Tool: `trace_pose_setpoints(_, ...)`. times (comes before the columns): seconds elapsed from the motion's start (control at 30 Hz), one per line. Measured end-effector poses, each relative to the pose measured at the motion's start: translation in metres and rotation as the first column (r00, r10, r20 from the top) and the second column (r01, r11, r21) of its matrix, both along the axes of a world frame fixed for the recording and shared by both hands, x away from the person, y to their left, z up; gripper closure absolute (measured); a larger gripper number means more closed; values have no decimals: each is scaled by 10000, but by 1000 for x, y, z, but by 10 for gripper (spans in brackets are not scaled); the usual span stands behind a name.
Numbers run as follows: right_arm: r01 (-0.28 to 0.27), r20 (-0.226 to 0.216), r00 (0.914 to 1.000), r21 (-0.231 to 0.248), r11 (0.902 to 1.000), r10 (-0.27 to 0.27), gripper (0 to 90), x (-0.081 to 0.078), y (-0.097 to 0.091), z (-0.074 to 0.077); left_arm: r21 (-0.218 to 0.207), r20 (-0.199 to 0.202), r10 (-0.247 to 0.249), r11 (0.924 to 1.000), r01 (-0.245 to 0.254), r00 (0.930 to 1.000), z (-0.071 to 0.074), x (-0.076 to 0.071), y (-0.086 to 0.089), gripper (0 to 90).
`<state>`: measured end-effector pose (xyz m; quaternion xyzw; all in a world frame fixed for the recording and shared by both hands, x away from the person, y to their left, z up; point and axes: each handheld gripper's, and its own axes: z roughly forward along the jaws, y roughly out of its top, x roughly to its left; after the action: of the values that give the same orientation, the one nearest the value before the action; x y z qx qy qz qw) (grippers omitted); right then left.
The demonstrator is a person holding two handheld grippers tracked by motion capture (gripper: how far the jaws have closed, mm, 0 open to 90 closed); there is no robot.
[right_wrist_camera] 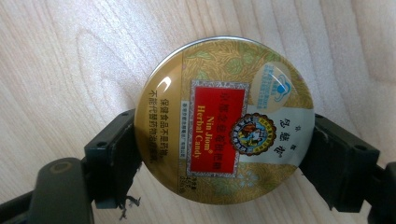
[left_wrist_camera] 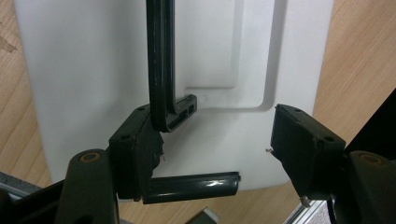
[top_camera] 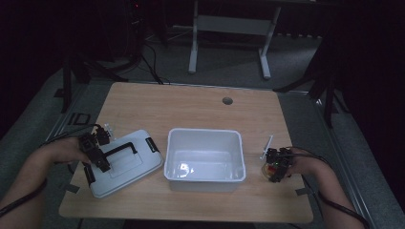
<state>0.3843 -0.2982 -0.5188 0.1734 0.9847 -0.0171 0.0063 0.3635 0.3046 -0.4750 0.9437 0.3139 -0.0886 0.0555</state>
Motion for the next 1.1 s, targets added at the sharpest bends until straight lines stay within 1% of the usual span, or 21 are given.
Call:
trace_pose_setpoints(0.03, -138, 59, 9999, -36, 9999, 138, 197, 0, 1, 0, 28, 7, 5, 10000, -5, 10000, 0, 0, 0, 327)
trace_pose_setpoints(0.07, -138, 59, 9999, -36, 9999, 138, 197, 0, 1, 0, 28, 7, 5, 10000, -5, 10000, 0, 0, 0, 327)
trace_pose_setpoints(0.17, -621, 139, 9980, -66, 9980, 622, 198, -4, 4, 5, 29, -18, 4, 10000, -4, 10000, 0, -1, 0, 327)
trace_pose_setpoints(0.2, -714, 226, 9972, -77, 9974, 716, 198, -5, 5, 6, -27, -52, 6, 10000, -6, 10000, 0, -1, 1, 327)
trace_pose_setpoints(0.23, -966, 449, 9943, -139, 9952, 972, 199, -7, 6, 9, -37, -70, 4, 10000, -4, 10000, 0, -1, 1, 327)
trace_pose_setpoints(0.27, -1125, 527, 9921, -197, 9935, 1134, 199, -8, 7, 10, -6, -48, -26, 10000, 26, 10000, 1, -1, 1, 327)
trace_pose_setpoints(0.37, -1774, 405, 9829, -587, 9824, 1799, 199, -15, 12, 14, -8, -29, -27, 10000, 27, 10000, 2, -2, 1, 327)
trace_pose_setpoints(0.43, -2037, 274, 9783, -563, 9774, 2054, 199, -19, 15, 19, 40, -3, -32, 10000, 32, 10000, 3, -2, 1, 327)
trace_pose_setpoints(0.47, -2037, 274, 9783, -563, 9774, 2054, 199, -19, 15, 19, 40, -3, -32, 10000, 32, 10000, 3, -2, 1, 327)
trace_pose_setpoints(0.5, -2203, 245, 9748, -549, 9739, 2219, 199, -21, 17, 24, 70, 7, -51, 10000, 51, 10000, 4, -2, 0, 327)
trace_pose_setpoints(0.53, -2596, 279, 9650, -377, 9650, 2607, 199, -27, 23, 38, 54, -1, -38, 10000, 38, 10000, 4, -2, 0, 327)
trace_pose_setpoints(0.57, -2703, 272, 9621, -349, 9622, 2713, 199, -29, 25, 44, 74, -2, -43, 10000, 43, 10000, 4, -2, 0, 327)
trace_pose_setpoints(0.63, -3034, 331, 9519, -346, 9522, 3045, 199, -34, 30, 56, 62, 18, -33, 10000, 33, 10000, 5, -2, 1, 327)
trace_pose_setpoints(0.7, -3249, 415, 9445, -318, 9452, 3260, 200, -39, 35, 69, 85, 36, -46, 10000, 45, 10000, 6, -2, 0, 327)
trace_pose_setpoints(0.73, -3419, 478, 9382, -260, 9394, 3428, 200, -41, 37, 75, 77, 35, -40, 10000, 39, 10000, 6, -2, 0, 327)
trace_pose_setpoints(0.77, -3518, 513, 9345, -168, 9359, 3522, 200, -42, 39, 81, 78, 42, -59, 10000, 59, 10000, 6, -2, 0, 327)
trace_pose_setpoints(0.83, -3634, 672, 9291, -175, 9315, 3637, 199, -45, 43, 94, 103, 48, -60, 9999, 60, 10000, 7, -2, 1, 327)
trace_pose_setpoints(0.93, -3927, 793, 9161, -194, 9195, 3929, 200, -48, 50, 110, 77, 68, -40, 10000, 40, 10000, 8, -3, 1, 327)
trace_pose_setpoints(0.97, -3914, 842, 9163, -197, 9200, 3916, 200, -48, 52, 116, 65, 79, -34, 10000, 33, 10000, 8, -3, 2, 327)
trace_pose_setpoints(1.0, -4004, 928, 9117, -179, 9162, 4002, 200, -48, 54, 120, 59, 84, -31, 10000, 31, 10000, 8, -3, 2, 327)
trace_pose_setpoints(1.1, -4089, 1032, 9069, -188, 9124, 4086, 200, -48, 58, 129, 81, 85, -47, 10000, 46, 10000, 8, -4, 2, 327)
